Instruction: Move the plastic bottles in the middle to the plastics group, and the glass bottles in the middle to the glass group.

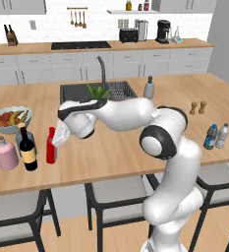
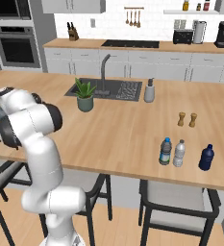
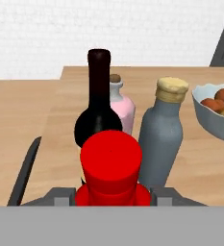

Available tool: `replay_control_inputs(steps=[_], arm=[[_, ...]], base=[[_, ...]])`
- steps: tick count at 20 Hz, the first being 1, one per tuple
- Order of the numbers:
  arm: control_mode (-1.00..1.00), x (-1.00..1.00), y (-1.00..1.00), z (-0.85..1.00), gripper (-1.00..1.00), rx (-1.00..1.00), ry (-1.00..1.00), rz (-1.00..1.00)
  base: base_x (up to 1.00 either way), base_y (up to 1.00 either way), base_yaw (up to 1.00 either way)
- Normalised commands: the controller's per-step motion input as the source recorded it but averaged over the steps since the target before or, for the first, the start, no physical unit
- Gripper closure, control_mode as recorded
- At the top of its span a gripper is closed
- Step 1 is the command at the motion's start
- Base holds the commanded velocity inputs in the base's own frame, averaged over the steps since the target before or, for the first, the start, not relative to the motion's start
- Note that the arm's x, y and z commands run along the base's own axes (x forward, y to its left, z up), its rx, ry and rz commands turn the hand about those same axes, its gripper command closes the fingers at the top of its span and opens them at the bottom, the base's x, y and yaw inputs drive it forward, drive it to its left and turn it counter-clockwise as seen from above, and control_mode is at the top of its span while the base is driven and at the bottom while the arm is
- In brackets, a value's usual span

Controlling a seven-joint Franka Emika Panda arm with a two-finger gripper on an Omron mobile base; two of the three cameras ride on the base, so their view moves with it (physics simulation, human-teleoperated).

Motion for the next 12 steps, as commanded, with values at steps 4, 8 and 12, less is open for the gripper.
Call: replay_control_inputs(steps=[4,8,12], arm=[[-1.00,0.17,0.22,0.00,1.00,0.00,0.00,0.07],[-1.00,0.14,0.09,0.00,1.00,0.00,0.00,0.03],[-1.00,0.14,0.18,-0.02,1.00,0.00,0.00,0.03]], base=[[0.00,0.00,0.00],[0.00,0.00,0.00],[0.00,0.00,0.00]])
